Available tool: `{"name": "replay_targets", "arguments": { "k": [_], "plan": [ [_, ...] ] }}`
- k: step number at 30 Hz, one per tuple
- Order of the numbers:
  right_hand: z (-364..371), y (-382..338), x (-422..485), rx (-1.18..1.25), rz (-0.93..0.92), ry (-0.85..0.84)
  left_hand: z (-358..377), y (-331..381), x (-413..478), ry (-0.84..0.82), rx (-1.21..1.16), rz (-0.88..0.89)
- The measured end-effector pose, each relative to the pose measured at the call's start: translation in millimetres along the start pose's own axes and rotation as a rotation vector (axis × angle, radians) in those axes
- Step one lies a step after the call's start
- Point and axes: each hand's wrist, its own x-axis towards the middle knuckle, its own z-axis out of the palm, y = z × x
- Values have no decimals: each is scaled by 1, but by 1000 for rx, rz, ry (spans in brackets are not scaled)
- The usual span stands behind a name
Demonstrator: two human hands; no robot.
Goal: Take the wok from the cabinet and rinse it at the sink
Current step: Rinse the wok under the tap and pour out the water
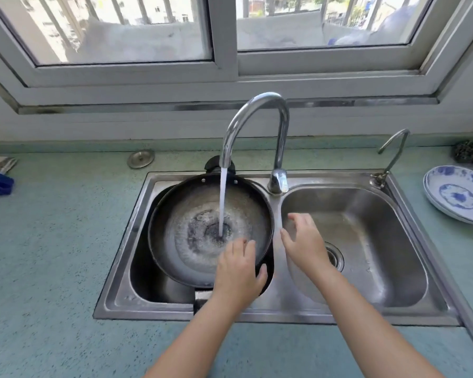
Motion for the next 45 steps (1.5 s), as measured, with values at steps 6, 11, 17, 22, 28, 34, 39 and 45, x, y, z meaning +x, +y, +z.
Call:
{"name": "replay_targets", "arguments": {
  "k": [6, 11, 17, 22, 28, 34, 39, 45],
  "plan": [
    [2, 14, 46, -238, -238, 98, 21, 10, 32, -108, 18, 81],
    [6, 21, 68, -365, -349, 64, 39, 11, 45, -197, 7, 110],
    [19, 32, 73, -356, -372, 13, 54, 6, 49, -234, -28, 147],
    [33, 38, 72, -239, -355, 65, 62, 3, 49, -178, -59, 159],
    [43, 34, 68, -160, -306, 119, 62, 3, 46, -206, -69, 142],
    [43, 32, 57, -244, -254, 73, 57, 6, 42, -234, -43, 101],
    [38, 19, 54, -310, -170, 65, 50, 1, 33, -221, -39, 45],
    [40, 7, 33, -290, -107, 65, 36, -6, 18, -164, -7, -4]
  ]
}}
